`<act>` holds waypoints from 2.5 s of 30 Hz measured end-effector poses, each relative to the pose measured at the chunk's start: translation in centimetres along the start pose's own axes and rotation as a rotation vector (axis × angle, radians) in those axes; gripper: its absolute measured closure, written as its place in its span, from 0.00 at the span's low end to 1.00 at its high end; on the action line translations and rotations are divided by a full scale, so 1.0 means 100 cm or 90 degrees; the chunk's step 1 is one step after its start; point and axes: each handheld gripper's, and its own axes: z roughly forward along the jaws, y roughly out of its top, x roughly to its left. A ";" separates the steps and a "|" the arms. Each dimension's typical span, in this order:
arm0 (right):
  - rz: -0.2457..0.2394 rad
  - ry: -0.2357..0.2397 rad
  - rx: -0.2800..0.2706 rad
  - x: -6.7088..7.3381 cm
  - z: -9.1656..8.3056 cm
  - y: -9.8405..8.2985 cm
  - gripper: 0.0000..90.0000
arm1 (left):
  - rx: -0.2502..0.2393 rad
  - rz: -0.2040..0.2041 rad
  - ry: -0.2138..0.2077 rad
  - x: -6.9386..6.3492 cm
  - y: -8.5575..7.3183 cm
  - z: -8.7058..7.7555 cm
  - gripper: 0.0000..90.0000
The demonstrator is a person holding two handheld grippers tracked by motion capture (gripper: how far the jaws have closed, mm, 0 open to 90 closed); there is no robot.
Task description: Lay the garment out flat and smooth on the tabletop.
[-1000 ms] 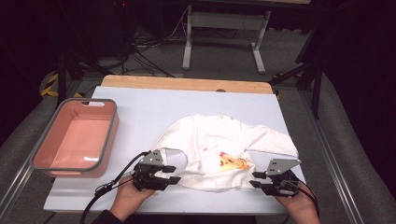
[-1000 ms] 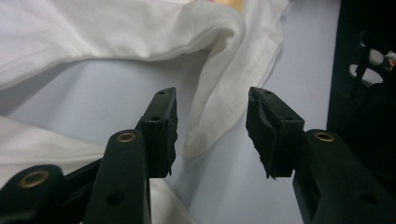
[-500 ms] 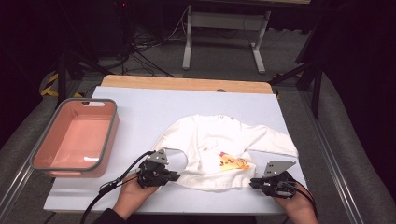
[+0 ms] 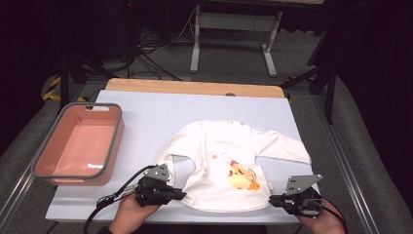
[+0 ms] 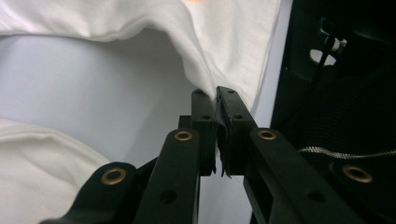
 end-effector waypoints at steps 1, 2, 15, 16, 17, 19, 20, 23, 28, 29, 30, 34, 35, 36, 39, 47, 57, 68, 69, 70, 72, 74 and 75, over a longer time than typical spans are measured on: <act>0.000 0.004 0.005 0.001 0.000 -0.001 0.93 | 0.002 0.002 -0.001 0.000 -0.001 0.000 0.96; 0.003 0.007 0.009 0.002 0.000 -0.002 0.93 | 0.004 -0.003 -0.008 -0.002 -0.002 0.000 0.96; -0.021 -0.003 0.004 0.004 -0.003 0.001 0.66 | -0.006 -0.025 0.017 0.005 -0.004 -0.008 0.62; -0.024 -0.015 -0.007 0.004 -0.005 0.003 0.62 | -0.017 -0.026 0.027 0.007 -0.003 -0.011 0.61; -0.026 -0.026 -0.019 0.003 -0.006 0.005 0.60 | -0.029 -0.031 0.044 0.008 -0.003 -0.016 0.58; -0.022 -0.038 -0.038 0.001 -0.007 0.009 0.58 | -0.046 -0.040 0.055 0.012 -0.004 -0.022 0.56; -0.025 -0.043 -0.049 0.000 -0.008 0.011 0.56 | -0.056 -0.044 0.067 0.013 -0.005 -0.025 0.56; -0.031 -0.058 -0.079 -0.001 -0.008 0.018 0.54 | -0.078 -0.060 0.091 0.018 -0.008 -0.035 0.54; -0.024 -0.074 -0.139 -0.009 -0.007 0.029 0.45 | -0.074 -0.081 0.152 0.023 -0.015 -0.044 0.51; -0.025 -0.074 -0.142 -0.009 -0.006 0.031 0.46 | -0.065 -0.084 0.174 0.023 -0.016 -0.045 0.51; -0.030 -0.072 -0.144 -0.010 -0.005 0.034 0.46 | -0.057 -0.082 0.190 0.023 -0.016 -0.046 0.51; -0.045 -0.068 -0.143 -0.011 -0.003 0.041 0.47 | -0.039 -0.102 0.210 0.024 -0.023 -0.050 0.52; -0.050 -0.069 -0.145 -0.011 -0.003 0.042 0.47 | -0.036 -0.105 0.211 0.025 -0.025 -0.051 0.53; -0.050 -0.068 -0.148 -0.011 -0.003 0.043 0.47 | -0.031 -0.110 0.210 0.025 -0.027 -0.051 0.53; -0.056 -0.068 -0.156 -0.011 -0.003 0.046 0.48 | -0.012 -0.113 0.215 0.024 -0.030 -0.051 0.53; -0.073 -0.059 -0.164 -0.014 0.001 0.057 0.49 | 0.044 -0.146 0.225 0.026 -0.042 -0.049 0.56; -0.070 -0.053 -0.168 -0.021 0.007 0.061 0.48 | 0.094 -0.161 0.243 0.029 -0.045 -0.042 0.63; -0.064 -0.052 -0.169 -0.021 0.007 0.059 0.49 | 0.132 -0.124 0.251 0.020 -0.034 -0.036 0.94; -0.065 -0.055 -0.169 -0.021 0.006 0.059 0.50 | 0.127 -0.124 0.255 0.020 -0.033 -0.038 0.94; -0.063 -0.055 -0.170 -0.021 0.006 0.058 0.50 | 0.118 -0.122 0.260 0.020 -0.031 -0.042 0.94; -0.062 -0.058 -0.169 -0.022 0.004 0.058 0.50 | 0.098 -0.120 0.276 0.019 -0.027 -0.052 0.94; -0.063 -0.061 -0.170 -0.022 0.003 0.058 0.50 | 0.083 -0.118 0.293 0.019 -0.023 -0.063 0.94; -0.062 -0.061 -0.170 -0.022 0.002 0.058 0.50 | 0.076 -0.121 0.303 0.019 -0.021 -0.068 0.94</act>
